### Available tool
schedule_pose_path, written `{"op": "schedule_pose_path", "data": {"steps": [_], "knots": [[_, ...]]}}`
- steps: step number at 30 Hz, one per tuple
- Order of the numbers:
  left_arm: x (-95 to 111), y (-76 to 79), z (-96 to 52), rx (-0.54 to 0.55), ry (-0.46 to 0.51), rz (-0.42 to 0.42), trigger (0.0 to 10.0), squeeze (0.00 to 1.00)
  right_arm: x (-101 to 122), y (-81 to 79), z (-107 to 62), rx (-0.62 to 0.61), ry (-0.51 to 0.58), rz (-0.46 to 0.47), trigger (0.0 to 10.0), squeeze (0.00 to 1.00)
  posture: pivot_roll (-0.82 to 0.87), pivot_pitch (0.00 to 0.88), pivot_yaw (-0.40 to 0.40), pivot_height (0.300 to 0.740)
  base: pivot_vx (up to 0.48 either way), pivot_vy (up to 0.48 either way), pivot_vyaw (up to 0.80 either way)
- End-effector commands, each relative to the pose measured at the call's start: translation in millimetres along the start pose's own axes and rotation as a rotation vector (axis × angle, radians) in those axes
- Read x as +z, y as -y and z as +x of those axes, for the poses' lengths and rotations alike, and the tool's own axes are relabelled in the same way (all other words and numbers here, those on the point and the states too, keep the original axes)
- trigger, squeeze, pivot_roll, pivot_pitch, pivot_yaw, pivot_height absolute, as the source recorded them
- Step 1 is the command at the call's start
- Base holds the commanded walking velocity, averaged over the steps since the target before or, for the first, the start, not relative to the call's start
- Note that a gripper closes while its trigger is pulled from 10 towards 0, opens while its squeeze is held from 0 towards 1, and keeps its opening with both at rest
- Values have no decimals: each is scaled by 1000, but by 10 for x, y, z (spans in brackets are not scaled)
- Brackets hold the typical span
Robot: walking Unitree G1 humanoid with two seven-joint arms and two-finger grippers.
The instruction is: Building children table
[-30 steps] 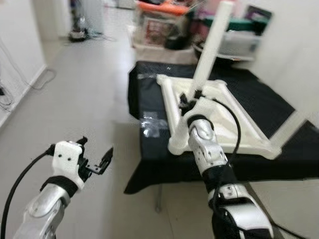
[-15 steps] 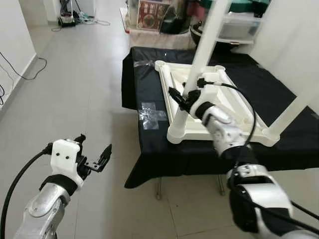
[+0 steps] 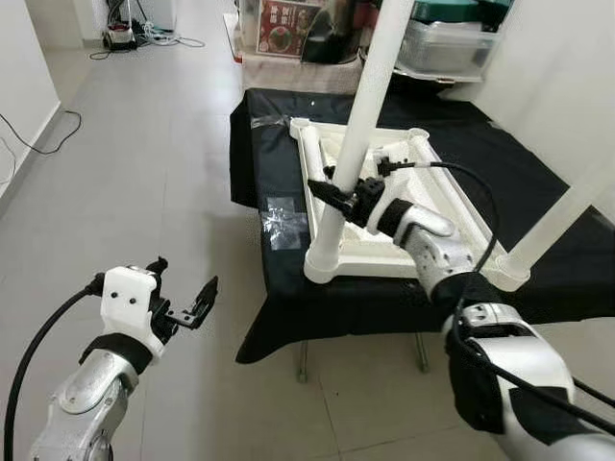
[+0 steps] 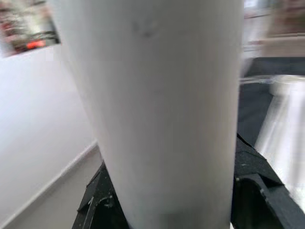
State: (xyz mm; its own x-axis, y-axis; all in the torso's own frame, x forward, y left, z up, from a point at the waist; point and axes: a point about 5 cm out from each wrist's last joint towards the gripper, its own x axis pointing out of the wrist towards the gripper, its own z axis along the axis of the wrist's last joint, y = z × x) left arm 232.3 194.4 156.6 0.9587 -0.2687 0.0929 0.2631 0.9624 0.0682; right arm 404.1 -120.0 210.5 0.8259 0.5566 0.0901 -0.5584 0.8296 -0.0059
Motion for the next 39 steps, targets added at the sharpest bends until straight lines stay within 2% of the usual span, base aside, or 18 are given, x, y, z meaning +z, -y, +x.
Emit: {"op": "schedule_pose_path", "data": {"steps": [1, 3, 5, 10, 11, 12, 13, 16, 17, 22, 23, 26, 28, 32, 33, 34, 36, 39], "knots": [[-20, 24, -28, -12, -14, -8, 10000, 0, -177, 283, -141, -416, -100, -15, 0, 0, 166, 0, -155, 740, 0, 0, 0], [-21, 23, -32, -12, -16, -7, 10000, 0, -338, 483, -362, -810, -161, 21, 0, 0, 166, 0, -155, 740, 0, 0, 0], [-19, 20, -38, -12, -17, -6, 10000, 0, -448, 463, -453, -921, -164, 35, 0, 0, 166, 0, -154, 740, 0, 0, 0], [-16, 14, -45, -12, -18, -4, 10000, 0, -515, 219, -416, -890, -131, 45, 0, 0, 167, 0, -151, 740, 0, 0, 0], [-18, 15, -44, -12, -20, -1, 10000, 0, -531, 40, -344, -796, -130, 55, 3765, 0, 167, 0, -151, 740, 0, 0, 0], [-20, 15, -43, -13, -21, 1, 10000, 0, -541, -114, -266, -679, -128, 76, 10000, 0, 167, 0, -151, 740, 0, 0, 0], [-22, 15, -39, -17, -23, 0, 10000, 0, -498, -354, -134, -462, -72, 78, 10000, 0, 161, 0, -143, 740, 0, 0, 0], [-22, 14, -38, -17, -23, 0, 10000, 0, -485, -394, -113, -423, -55, 75, 10000, 0, 161, 0, -143, 740, 0, 0, 0], [-23, 15, -32, -18, -23, -3, 10000, 0, -460, -359, -117, -461, -38, 92, 10000, 1000, 157, 0, -145, 740, 0, 0, 0], [-26, 19, -22, -19, -22, -7, 10000, 0, -257, -278, -55, -407, 32, 100, 10000, 1000, 160, 0, -148, 740, 0, 0, 0], [-26, 18, -23, -17, -20, -8, 10000, 0, -104, -254, -14, -291, 84, 93, 10000, 0, 160, 0, -148, 740, 0, 0, 0], [-29, 18, -20, -16, -19, -11, 10000, 0, 13, -237, 6, -112, 104, 68, 10000, 0, 156, 0, -150, 740, 0, 0, 0], [-32, 21, -12, -17, -17, -15, 10000, 0, 62, -227, -50, 186, 71, -6, 10000, 0, 159, 0, -153, 740, 0, 0, 0], [-37, 23, -2, -21, -16, -17, 10000, 0, -68, -264, -146, 400, -14, -35, 9725, 0, 169, 0, -156, 740, 0, 0, 0], [-39, 24, -2, -22, -17, -18, 10000, 0, -108, -277, -150, 421, -31, -45, 4588, 0, 169, 0, -156, 740, 0, 0, 0], [-39, 24, -2, -22, -17, -18, 10000, 0, -108, -277, -150, 421, -31, -45, 4588, 0, 169, 0, -156, 740, 0, 0, 0], [-43, 24, -5, -24, -18, -19, 10000, 0, -154, -300, -128, 418, -37, -31, 431, 0, 178, 0, -159, 740, 0, 0, 0], [-45, 27, -15, -26, -20, -21, 10000, 0, -178, -209, -46, 198, -38, -33, 0, 0, 182, 0, -160, 740, 0, 0, 0]]}}
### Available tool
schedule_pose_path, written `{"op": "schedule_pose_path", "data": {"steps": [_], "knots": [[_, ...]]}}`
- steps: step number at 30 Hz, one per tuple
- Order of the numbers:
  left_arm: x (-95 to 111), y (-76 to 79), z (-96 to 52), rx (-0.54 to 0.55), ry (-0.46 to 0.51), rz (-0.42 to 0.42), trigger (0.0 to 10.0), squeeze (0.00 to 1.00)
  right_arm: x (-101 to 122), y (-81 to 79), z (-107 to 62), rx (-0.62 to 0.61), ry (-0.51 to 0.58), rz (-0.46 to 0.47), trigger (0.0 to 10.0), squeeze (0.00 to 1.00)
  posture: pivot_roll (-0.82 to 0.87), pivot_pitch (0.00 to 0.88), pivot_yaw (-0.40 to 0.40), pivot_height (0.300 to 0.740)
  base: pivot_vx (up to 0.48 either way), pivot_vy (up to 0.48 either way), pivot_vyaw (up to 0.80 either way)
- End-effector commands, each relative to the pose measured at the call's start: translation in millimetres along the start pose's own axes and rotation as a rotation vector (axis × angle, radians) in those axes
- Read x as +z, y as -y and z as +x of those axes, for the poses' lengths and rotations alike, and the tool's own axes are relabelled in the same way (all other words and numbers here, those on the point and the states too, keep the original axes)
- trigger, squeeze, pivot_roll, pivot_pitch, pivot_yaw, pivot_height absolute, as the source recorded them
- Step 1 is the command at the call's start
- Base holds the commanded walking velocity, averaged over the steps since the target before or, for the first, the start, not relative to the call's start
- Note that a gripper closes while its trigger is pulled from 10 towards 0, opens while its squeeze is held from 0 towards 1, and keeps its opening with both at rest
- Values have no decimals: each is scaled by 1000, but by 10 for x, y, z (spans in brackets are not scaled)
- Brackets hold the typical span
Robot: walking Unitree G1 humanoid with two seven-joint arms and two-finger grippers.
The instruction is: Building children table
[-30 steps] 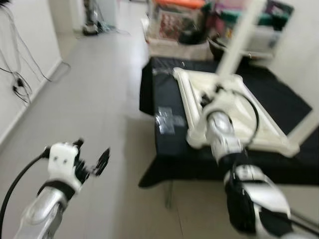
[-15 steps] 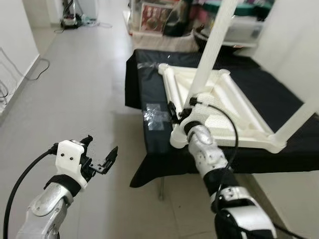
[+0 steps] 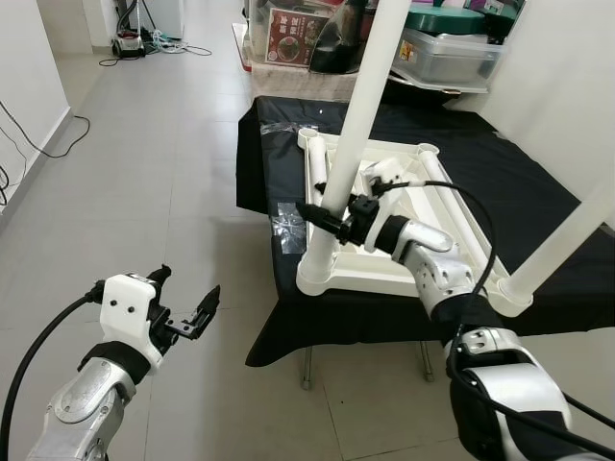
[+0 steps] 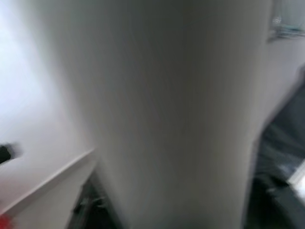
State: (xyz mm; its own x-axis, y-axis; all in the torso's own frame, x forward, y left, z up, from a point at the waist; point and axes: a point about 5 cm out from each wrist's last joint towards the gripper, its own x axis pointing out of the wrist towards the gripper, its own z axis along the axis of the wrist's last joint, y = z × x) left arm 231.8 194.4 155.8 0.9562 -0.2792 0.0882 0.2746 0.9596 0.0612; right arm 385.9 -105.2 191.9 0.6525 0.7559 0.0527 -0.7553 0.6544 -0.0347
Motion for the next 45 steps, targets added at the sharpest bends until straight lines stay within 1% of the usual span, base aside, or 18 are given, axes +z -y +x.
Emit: {"op": "schedule_pose_path", "data": {"steps": [1, 3, 9, 15, 16, 17, 19, 20, 22, 23, 30, 37, 38, 39, 40, 42, 43, 45], "knots": [[-40, 26, -15, -15, -16, -13, 10000, 0, -28, 110, 30, -214, -42, -19, 0, 0, 182, 0, -159, 740, 0, 0, 0], [-41, 26, -20, -15, -17, -14, 10000, 0, -48, 163, 21, -308, -67, -18, 0, 0, 181, 0, -159, 740, 0, 0, 0], [-40, 31, -37, -18, -19, -16, 10000, 0, -299, 537, -451, -1095, -153, 93, 0, 0, 180, 0, -159, 740, 0, 0, 0], [-40, 33, -41, -18, -20, -16, 10000, 0, -420, 416, -534, -1165, -144, 72, 0, 0, 180, 0, -159, 740, 0, 0, 0], [-37, 32, -42, -19, -20, -16, 10000, 0, -441, 280, -438, -1086, -143, 72, 2627, 0, 172, 0, -151, 740, 0, 0, 0], [-36, 31, -42, -20, -21, -17, 10000, 0, -438, 139, -322, -983, -129, 87, 10000, 0, 172, 0, -151, 740, 0, 0, 0], [-36, 30, -37, -22, -22, -17, 10000, 0, -371, 27, -213, -896, -59, 95, 10000, 82, 166, 0, -147, 740, 0, 0, 0], [-36, 29, -30, -24, -22, -18, 10000, 0, -271, -46, -99, -779, 12, 115, 10000, 1000, 167, 0, -148, 740, 0, 0, 0], [-37, 29, -25, -25, -22, -19, 10000, 0, -198, -79, -34, -725, 58, 124, 10000, 1000, 166, 0, -148, 740, 0, 0, 0], [-37, 28, -21, -25, -20, -20, 10000, 0, -42, -46, 32, -608, 122, 124, 10000, 0, 164, 0, -150, 740, 0, 0, 0], [-34, 24, -1, -22, -12, -24, 10000, 0, 303, -86, 51, -4, 158, 49, 10000, 0, 163, 0, -157, 740, 0, 0, 0], [-35, 30, 8, -24, -10, -27, 10000, 0, 125, -148, 23, 155, 42, 26, 10000, 0, 173, 0, -166, 740, 0, 0, 0], [-34, 32, 5, -23, -10, -27, 10000, 0, 55, -158, 61, 119, 15, 30, 3059, 0, 178, 0, -171, 740, 0, 0, 0], [-32, 36, 1, -21, -9, -27, 10000, 0, -25, -147, 99, 46, -21, 17, 0, 0, 186, 0, -173, 740, 0, 0, 0], [-32, 36, 1, -21, -9, -27, 10000, 0, -25, -147, 99, 46, -21, 17, 0, 0, 186, 0, -173, 740, 0, 0, 0], [-26, 42, -23, -17, -10, -27, 10000, 0, -176, 149, 33, -505, -107, 66, 0, 0, 181, 0, -169, 740, 0, 0, 0], [-26, 42, -23, -17, -10, -27, 10000, 0, -176, 149, 33, -505, -107, 66, 0, 0, 181, 0, -169, 740, 0, 0, 0], [-22, 45, -37, -18, -11, -29, 10000, 0, -348, 389, -281, -993, -184, 128, 0, 0, 172, 0, -166, 740, 0, 0, 0]]}}
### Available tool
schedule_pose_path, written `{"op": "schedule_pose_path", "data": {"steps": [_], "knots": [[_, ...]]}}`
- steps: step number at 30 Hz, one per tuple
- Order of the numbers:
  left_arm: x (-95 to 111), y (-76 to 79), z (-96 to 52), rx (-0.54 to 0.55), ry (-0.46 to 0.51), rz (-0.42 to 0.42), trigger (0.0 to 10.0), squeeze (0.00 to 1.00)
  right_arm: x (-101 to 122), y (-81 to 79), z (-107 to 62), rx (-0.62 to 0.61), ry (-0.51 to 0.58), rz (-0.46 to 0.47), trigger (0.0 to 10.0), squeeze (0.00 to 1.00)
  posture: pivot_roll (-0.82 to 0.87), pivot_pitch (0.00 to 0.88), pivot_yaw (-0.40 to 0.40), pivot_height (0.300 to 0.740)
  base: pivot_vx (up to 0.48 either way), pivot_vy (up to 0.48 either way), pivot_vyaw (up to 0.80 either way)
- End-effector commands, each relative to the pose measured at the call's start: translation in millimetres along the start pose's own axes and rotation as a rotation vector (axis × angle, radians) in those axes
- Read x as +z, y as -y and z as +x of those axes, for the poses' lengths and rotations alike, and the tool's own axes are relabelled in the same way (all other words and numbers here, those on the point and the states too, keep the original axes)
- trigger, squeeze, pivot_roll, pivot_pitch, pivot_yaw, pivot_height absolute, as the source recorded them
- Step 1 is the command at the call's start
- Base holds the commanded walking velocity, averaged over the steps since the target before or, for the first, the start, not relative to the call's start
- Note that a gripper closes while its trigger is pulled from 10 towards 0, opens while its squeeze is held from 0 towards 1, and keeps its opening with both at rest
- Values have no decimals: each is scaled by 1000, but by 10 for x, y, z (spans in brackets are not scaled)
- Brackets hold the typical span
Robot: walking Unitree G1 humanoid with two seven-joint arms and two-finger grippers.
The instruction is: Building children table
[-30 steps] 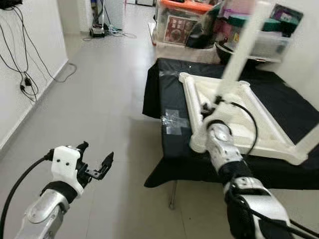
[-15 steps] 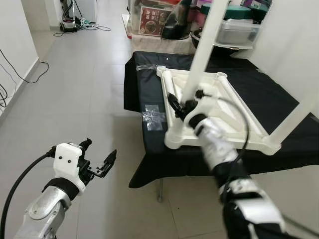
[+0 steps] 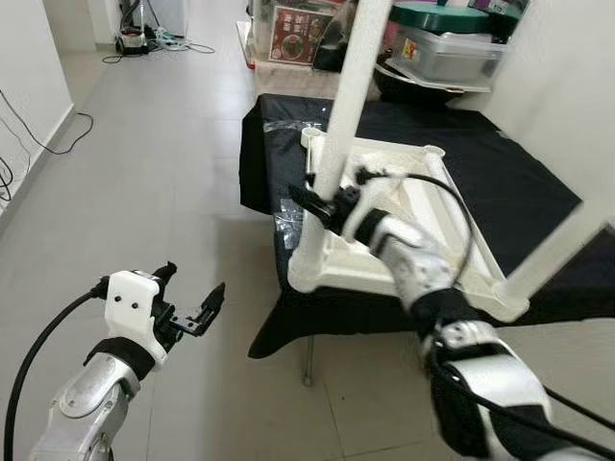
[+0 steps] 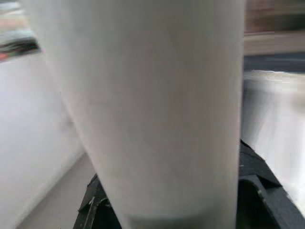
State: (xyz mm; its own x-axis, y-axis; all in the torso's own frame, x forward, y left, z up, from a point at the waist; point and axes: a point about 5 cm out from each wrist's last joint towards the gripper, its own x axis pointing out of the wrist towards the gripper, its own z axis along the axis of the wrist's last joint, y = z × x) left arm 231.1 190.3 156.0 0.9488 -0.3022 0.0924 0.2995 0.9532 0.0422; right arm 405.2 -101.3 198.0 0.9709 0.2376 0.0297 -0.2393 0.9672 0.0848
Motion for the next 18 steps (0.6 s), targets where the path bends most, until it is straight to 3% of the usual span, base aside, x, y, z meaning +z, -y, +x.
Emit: {"op": "schedule_pose_path", "data": {"steps": [1, 2, 3, 7, 9, 10, 11, 13, 14, 15, 17, 18], "knots": [[-26, 4, -41, 6, -16, -8, 10000, 0, -363, 504, -191, -383, -158, -11, 0, 0, 172, 0, -166, 740, 0, 0, 0], [-24, 4, -44, 5, -16, -9, 10000, 0, -410, 602, -258, -496, -165, -8, 0, 0, 172, 0, -166, 740, 0, 0, 0], [-22, 5, -42, 4, -16, -11, 10000, 0, -467, 570, -322, -520, -144, -20, 0, 0, 172, 0, -167, 740, 0, 0, 0], [-19, 0, -41, 4, -16, -12, 10000, 0, -524, 402, -395, -476, -120, -27, 0, 0, 168, 0, -156, 740, 0, 0, 0], [-20, -3, -41, 1, -18, -13, 10000, 0, -505, 169, -400, -355, -117, -25, 0, 0, 163, 0, -151, 740, 0, 0, 0], [-20, -3, -41, 1, -18, -13, 10000, 0, -505, 169, -400, -355, -117, -25, 0, 0, 163, 0, -151, 740, 0, 0, 0], [-22, -6, -38, 0, -20, -14, 10000, 0, -452, -26, -341, -196, -110, -26, 10000, 0, 161, 0, -153, 740, 0, 0, 0], [-22, -7, -36, -1, -20, -14, 10000, 0, -422, -88, -314, -130, -100, -27, 10000, 0, 161, 0, -153, 740, 0, 0, 0], [-22, -8, -35, 0, -20, -14, 10000, 0, -349, -88, -271, -129, -57, -7, 10000, 839, 161, 0, -153, 740, 0, 0, 0], [-21, -6, -31, 1, -18, -15, 10000, 0, -255, -75, -217, -99, -17, 10, 10000, 1000, 164, 0, -160, 740, 0, 0, 0], [-20, -5, -29, 2, -17, -15, 10000, 0, -193, -56, -184, -91, 7, 22, 10000, 1000, 164, 0, -160, 740, 0, 0, 0], [-19, -5, -28, 4, -16, -16, 10000, 0, -72, -53, -132, -20, 43, 30, 10000, 976, 163, 0, -160, 740, 0, 0, 0]]}}
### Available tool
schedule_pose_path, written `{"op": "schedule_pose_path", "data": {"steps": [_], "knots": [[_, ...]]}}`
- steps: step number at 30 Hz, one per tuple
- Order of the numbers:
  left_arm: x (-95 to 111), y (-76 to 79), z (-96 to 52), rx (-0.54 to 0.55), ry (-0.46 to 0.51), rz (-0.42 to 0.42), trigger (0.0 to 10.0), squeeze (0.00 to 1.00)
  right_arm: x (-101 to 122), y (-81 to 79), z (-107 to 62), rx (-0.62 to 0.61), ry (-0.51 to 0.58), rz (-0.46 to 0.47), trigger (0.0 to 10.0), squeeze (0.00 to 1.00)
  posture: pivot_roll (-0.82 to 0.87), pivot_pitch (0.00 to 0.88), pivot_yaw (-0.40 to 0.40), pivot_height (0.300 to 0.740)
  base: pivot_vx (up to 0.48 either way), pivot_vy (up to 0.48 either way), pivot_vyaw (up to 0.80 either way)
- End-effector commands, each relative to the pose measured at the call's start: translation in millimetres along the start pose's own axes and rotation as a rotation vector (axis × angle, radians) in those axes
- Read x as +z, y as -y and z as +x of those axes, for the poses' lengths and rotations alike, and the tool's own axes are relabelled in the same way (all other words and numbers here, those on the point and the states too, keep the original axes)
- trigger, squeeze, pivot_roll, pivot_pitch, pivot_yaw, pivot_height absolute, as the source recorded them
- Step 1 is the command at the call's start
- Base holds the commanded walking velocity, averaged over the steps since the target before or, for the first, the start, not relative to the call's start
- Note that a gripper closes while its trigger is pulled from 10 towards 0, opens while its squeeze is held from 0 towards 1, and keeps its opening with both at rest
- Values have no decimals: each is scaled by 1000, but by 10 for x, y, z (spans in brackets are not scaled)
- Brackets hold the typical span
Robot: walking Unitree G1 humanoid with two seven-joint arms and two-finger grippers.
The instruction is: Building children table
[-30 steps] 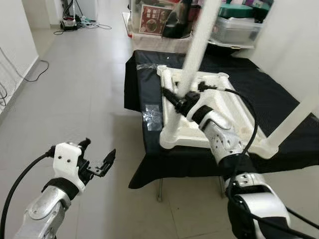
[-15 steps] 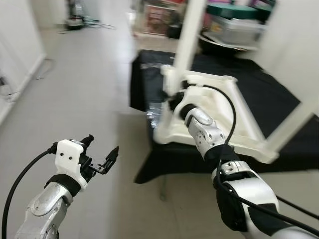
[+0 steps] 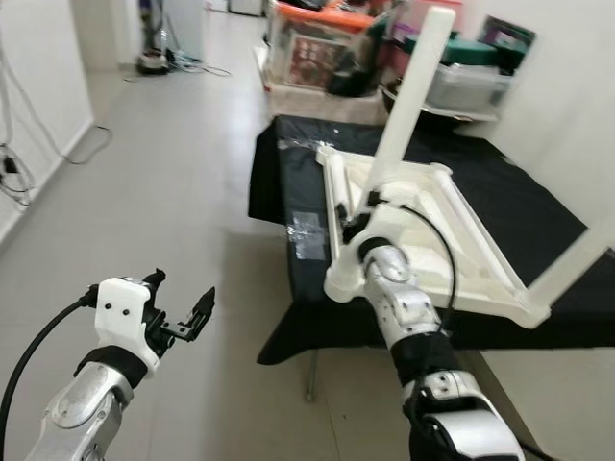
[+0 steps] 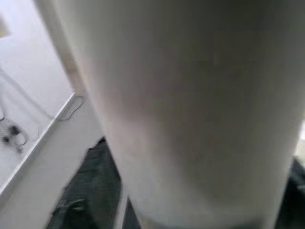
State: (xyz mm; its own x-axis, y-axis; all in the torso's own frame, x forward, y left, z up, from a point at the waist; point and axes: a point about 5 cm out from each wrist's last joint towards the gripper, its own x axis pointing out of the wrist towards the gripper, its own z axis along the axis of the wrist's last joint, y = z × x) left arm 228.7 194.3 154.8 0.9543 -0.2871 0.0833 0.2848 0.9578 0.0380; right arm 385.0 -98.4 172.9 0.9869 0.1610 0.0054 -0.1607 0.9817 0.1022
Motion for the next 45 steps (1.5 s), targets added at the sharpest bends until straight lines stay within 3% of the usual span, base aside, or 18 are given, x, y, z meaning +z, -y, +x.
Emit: {"op": "schedule_pose_path", "data": {"steps": [1, 2, 5, 8, 12, 14, 15, 16, 17, 21, 24, 33, 34, 37, 38, 41, 42, 45], "knots": [[-9, 26, 7, -12, -6, -13, 10000, 0, 180, -6, 63, 61, 59, 16, 10000, 976, 163, 0, -160, 740, 0, 0, 0], [-9, 26, 11, -10, -5, -15, 10000, 0, 302, -11, 100, 174, 86, 22, 10000, 0, 158, 0, -159, 740, 0, 0, 0], [-9, 26, 13, -10, -3, -16, 10000, 0, 394, -28, 109, 301, 108, 17, 10000, 0, 158, 0, -159, 740, 0, 0, 0], [-8, 27, 34, -17, 1, -26, 10000, 0, 340, -26, -42, 771, 36, -83, 10000, 0, 163, 0, -162, 740, 0, 0, 0], [-9, 28, 37, -18, 2, -28, 10000, 0, 301, -17, -78, 839, 7, -81, 10000, 0, 163, 0, -162, 740, 0, 0, 0], [-10, 28, 39, -18, 2, -28, 10000, 0, 213, -20, -85, 864, -28, -95, 8471, 0, 170, 0, -164, 740, 0, 0, 0], [-15, 28, 38, -17, 1, -28, 10000, 0, 137, -27, -66, 835, -53, -102, 3608, 0, 181, 0, -169, 740, 0, 0, 0], [-15, 28, 38, -17, 1, -28, 10000, 0, 137, -27, -66, 835, -53, -102, 3608, 0, 181, 0, -169, 740, 0, 0, 0], [-18, 28, 34, -16, -1, -27, 10000, 0, 89, -32, -29, 779, -62, -89, 0, 0, 185, 0, -171, 740, 0, 0, 0], [-23, 24, 15, -13, -4, -26, 10000, 0, 25, 121, 121, 347, -105, -70, 0, 0, 184, 0, -167, 740, 0, 0, 0], [-23, 24, 3, -12, -6, -26, 10000, 0, -70, 566, 97, -194, -156, -5, 0, 0, 180, 0, -163, 740, 0, 0, 0], [-22, 30, -10, -17, -11, -25, 10000, 0, -363, 749, -194, -533, -169, -38, 0, 0, 175, 0, -158, 740, 0, 0, 0], [-23, 32, -12, -17, -12, -26, 10000, 0, -365, 622, -175, -455, -160, -24, 10000, 0, 172, 0, -154, 740, 0, 0, 0], [-23, 33, -13, -16, -12, -27, 10000, 0, -295, 380, -118, -276, -101, -12, 10000, 0, 172, 0, -154, 740, 0, 0, 0], [-25, 36, -11, -17, -12, -28, 10000, 0, -210, 313, -87, -207, -42, 6, 10000, 1000, 168, 0, -156, 740, 0, 0, 0], [-25, 40, -5, -18, -11, -29, 10000, 0, -26, 249, -5, -117, 43, 36, 10000, 1000, 174, 0, -162, 740, 0, 0, 0], [-25, 41, -2, -18, -9, -29, 10000, 0, 105, 208, 43, -32, 93, 54, 10000, 0, 171, 0, -162, 740, 0, 0, 0], [-24, 41, -1, -17, -8, -30, 10000, 0, 229, 182, 67, 28, 139, 63, 10000, 0, 171, 0, -162, 740, 0, 0, 0]]}}
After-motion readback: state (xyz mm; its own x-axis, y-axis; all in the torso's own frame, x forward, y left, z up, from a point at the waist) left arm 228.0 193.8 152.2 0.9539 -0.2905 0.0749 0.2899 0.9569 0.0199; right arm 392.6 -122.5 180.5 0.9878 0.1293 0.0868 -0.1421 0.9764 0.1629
